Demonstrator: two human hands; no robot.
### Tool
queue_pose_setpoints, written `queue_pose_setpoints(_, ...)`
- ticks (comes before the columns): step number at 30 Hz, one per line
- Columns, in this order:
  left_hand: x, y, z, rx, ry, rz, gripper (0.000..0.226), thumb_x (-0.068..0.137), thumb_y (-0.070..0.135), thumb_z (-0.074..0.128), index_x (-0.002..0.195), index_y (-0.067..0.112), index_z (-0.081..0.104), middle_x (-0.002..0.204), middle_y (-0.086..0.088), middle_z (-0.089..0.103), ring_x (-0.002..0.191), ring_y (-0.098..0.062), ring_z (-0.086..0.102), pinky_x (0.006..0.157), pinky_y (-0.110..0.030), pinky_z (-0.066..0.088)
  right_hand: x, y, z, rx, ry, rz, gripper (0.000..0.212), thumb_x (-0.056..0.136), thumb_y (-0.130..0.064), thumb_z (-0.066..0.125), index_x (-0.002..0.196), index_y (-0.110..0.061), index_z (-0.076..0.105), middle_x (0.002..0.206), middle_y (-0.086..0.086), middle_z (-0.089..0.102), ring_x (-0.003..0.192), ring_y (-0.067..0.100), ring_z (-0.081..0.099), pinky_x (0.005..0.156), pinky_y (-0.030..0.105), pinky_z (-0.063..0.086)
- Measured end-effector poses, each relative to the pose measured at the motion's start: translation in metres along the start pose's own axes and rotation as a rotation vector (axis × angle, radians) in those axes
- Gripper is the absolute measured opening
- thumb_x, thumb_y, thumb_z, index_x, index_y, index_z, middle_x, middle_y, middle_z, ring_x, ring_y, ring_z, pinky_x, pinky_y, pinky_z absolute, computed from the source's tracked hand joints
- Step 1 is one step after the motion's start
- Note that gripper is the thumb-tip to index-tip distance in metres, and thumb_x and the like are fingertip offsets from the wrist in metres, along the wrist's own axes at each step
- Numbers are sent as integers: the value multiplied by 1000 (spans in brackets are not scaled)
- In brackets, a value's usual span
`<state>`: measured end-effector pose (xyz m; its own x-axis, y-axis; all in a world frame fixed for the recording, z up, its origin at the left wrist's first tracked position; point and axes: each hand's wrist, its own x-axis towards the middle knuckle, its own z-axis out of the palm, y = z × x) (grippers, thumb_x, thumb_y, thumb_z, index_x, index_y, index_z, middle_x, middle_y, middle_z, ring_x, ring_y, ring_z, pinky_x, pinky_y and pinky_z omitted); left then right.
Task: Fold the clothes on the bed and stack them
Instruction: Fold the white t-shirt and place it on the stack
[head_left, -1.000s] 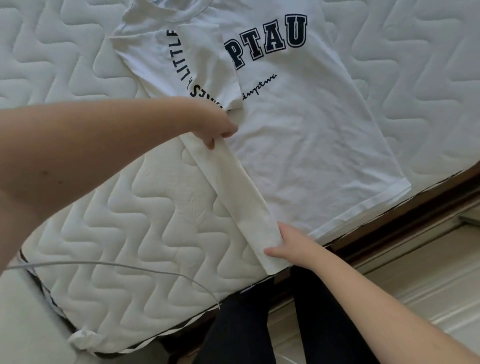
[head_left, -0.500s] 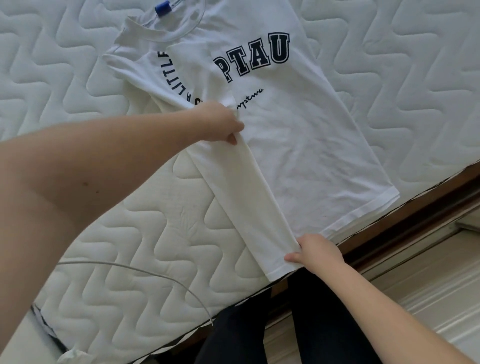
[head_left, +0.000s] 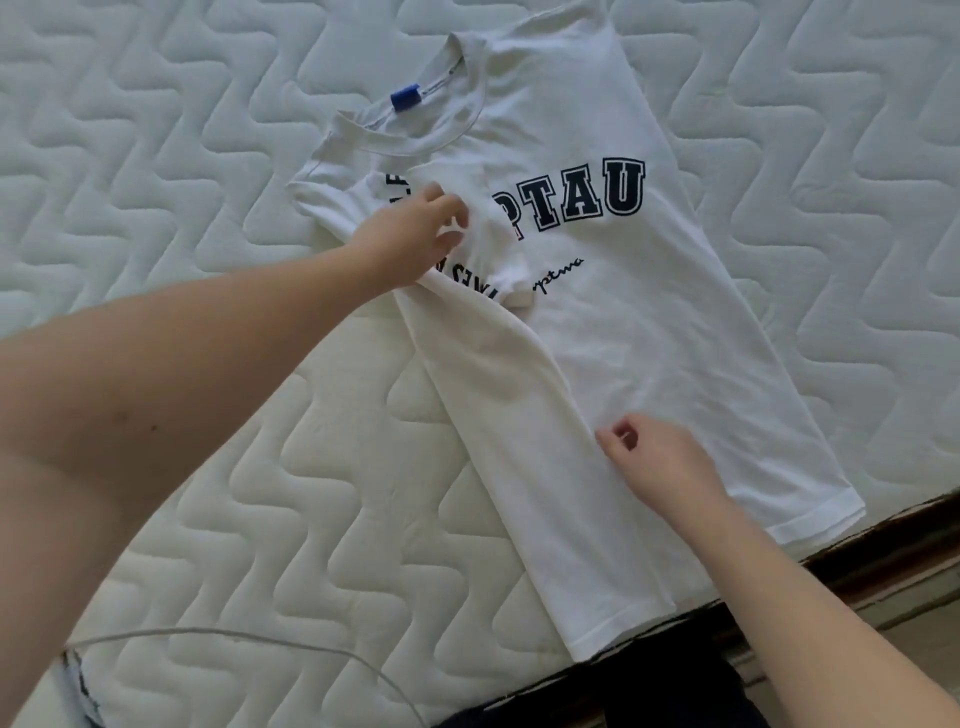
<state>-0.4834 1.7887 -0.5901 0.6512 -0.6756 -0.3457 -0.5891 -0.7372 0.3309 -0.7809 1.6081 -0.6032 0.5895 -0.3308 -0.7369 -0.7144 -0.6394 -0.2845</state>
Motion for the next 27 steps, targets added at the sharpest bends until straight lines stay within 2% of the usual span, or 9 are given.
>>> queue_pose_setpoints(4,1,-50,-7,-32,85,-166,28,99,25,52,126,19,56,132,-5,50,109,-28,57,83,-35,41,57,-69,-25,308,78,-139,22,95,-36,57,109,-21,66,100,-6,67,88,13,59,74,25,39)
queue_pose_setpoints(9,18,-101,-10,-24,155,-420,50,98,25,55,145,20,38,149,-6,34,116,-32,54,85,-39,42,107,-139,-33,483,81,-108,62,90,-41,63,142,-15,41,124,-1,59,115,19,55,86,25,36)
queue_pose_setpoints(11,26,-120,-14,-60,126,-503,56,95,26,60,145,16,36,146,-10,36,117,-33,54,89,-40,42,119,-154,-31,541,63,-47,65,86,-40,69,140,-14,41,128,2,58,117,25,57,93,29,43)
queue_pose_setpoints(13,35,-133,-18,-67,60,-556,54,91,30,66,138,15,43,137,-11,48,116,-32,54,89,-40,42,127,-162,-31,614,30,-26,48,84,-35,70,124,-12,55,118,7,64,106,30,63,92,42,52)
queue_pose_setpoints(16,46,-143,-26,-39,-45,-533,46,85,39,72,123,17,55,119,-8,60,100,-26,55,76,-33,38,130,-168,-36,547,78,-129,20,85,-30,67,95,-13,65,91,7,69,89,29,65,78,39,54)
queue_pose_setpoints(20,50,-142,-38,67,-155,-434,38,85,47,70,112,22,62,99,-4,62,85,-22,52,69,-31,39,125,-157,-49,552,146,-285,11,89,-34,67,90,-27,58,87,-11,64,75,-2,58,57,14,40)
queue_pose_setpoints(21,50,-140,-41,92,-171,-405,36,86,46,69,111,21,64,93,-1,60,84,-22,53,69,-31,39,124,-152,-53,557,150,-308,13,89,-34,66,87,-26,56,83,-11,63,70,-2,57,54,11,38)
queue_pose_setpoints(24,52,-135,-55,10,-60,-331,23,88,40,68,100,21,68,88,3,54,87,-23,53,70,-31,38,120,-142,-65,614,160,-378,18,90,-29,66,85,-21,51,72,-2,58,64,15,52,59,26,42)
queue_pose_setpoints(27,62,-123,-71,-102,115,-262,16,90,39,65,98,25,67,95,8,58,87,-17,50,72,-30,36,116,-134,-81,741,133,-455,16,93,-18,64,93,-31,54,82,10,64,75,28,61,74,43,50)
